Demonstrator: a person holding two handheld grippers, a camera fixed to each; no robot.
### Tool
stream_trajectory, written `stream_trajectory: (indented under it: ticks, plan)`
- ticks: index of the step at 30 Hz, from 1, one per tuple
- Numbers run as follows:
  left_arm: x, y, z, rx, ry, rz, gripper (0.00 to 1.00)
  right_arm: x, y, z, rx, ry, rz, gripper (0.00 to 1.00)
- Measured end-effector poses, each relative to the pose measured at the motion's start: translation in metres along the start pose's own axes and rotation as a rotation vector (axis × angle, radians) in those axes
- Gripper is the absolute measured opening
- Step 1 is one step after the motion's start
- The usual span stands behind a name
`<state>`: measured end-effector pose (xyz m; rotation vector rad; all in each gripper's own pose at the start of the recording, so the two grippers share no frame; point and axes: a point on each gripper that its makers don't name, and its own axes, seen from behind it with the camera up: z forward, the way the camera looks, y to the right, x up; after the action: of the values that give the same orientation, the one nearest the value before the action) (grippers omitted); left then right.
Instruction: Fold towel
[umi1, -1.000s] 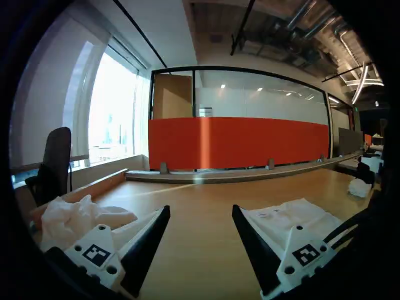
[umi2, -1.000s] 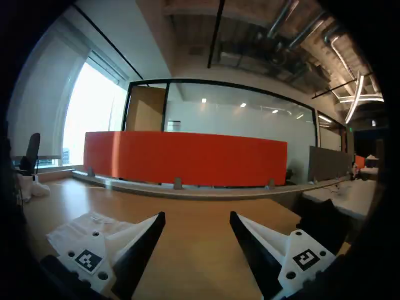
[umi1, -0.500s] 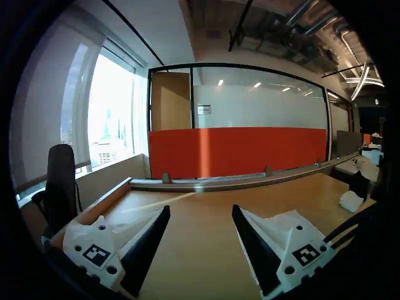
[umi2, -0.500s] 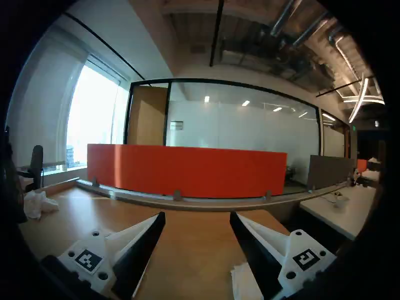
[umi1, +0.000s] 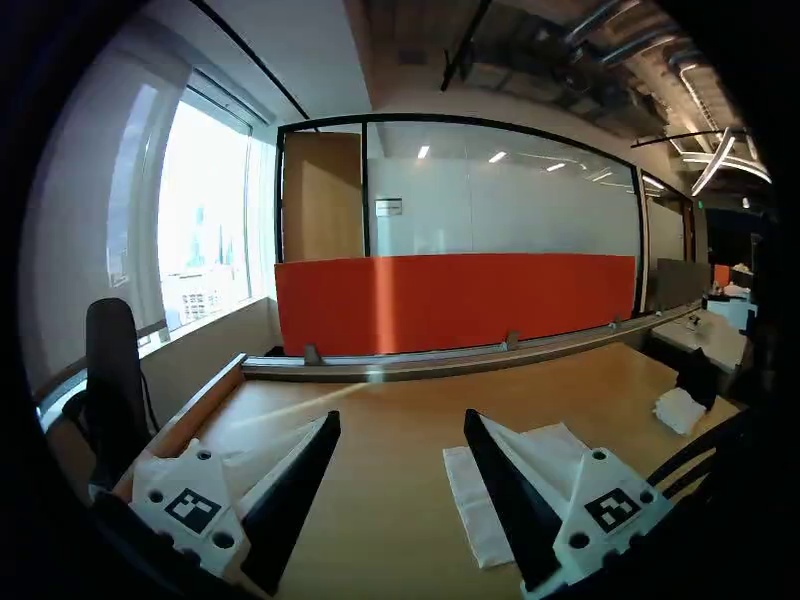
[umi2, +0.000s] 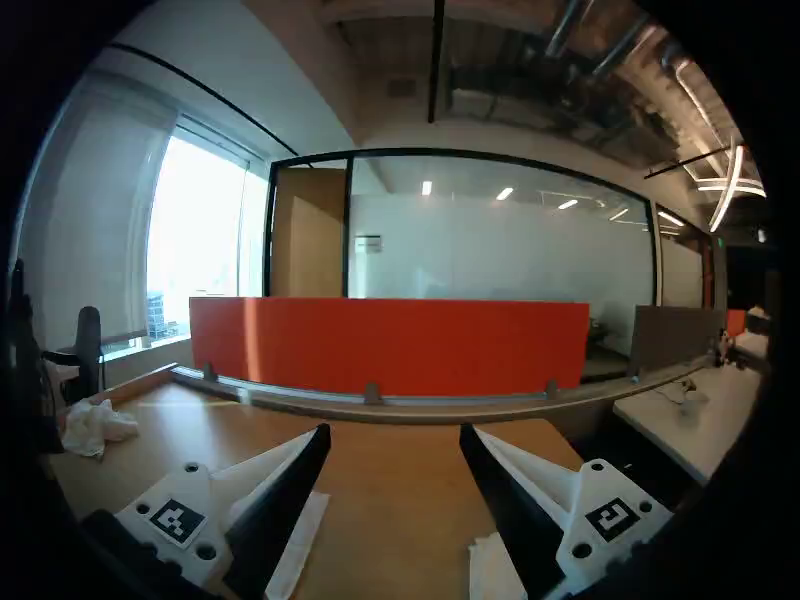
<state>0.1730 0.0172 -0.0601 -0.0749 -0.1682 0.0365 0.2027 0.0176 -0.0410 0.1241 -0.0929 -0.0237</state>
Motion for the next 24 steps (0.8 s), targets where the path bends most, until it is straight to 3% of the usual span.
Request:
stream_trajectory:
  ticks: [5,17,24]
  plan:
    - [-0.006,0.010,-0.004,-0.037,-0.034,0.013,0.92,-0.006,-0.010,-0.001,0.043,-0.030,-0.006,1.00]
    - [-0.039,0.046,-0.004,-0.171,-0.127,0.054,0.92,-0.038,-0.063,-0.002,0.251,-0.135,-0.052,1.00]
    - [-0.066,0.067,0.000,-0.254,-0.197,0.067,0.92,-0.070,-0.092,-0.006,0.364,-0.230,-0.090,1.00]
